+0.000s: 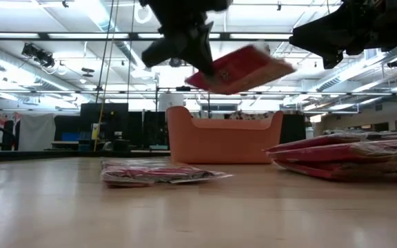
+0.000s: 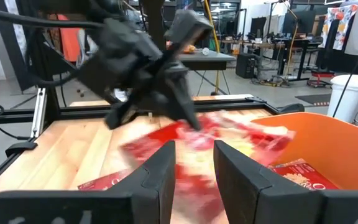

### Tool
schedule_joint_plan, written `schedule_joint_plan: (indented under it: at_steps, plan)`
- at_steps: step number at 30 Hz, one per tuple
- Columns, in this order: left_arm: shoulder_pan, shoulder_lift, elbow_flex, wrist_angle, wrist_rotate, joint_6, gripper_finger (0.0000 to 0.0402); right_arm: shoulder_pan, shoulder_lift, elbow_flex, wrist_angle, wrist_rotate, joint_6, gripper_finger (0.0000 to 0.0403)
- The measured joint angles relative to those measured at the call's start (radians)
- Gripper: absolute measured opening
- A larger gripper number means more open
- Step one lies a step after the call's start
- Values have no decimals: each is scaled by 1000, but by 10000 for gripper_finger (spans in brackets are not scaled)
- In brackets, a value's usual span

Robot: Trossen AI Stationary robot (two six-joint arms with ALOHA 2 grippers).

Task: Sort popcorn bags into baskets
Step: Put the red popcorn bag into the orange bin

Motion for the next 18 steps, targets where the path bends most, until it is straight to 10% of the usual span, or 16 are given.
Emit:
schedule_joint_plan:
  at_steps: [18]
  plan:
    - [392, 6, -62, 95, 179, -414, 22, 0, 0, 0, 5, 8, -4, 115]
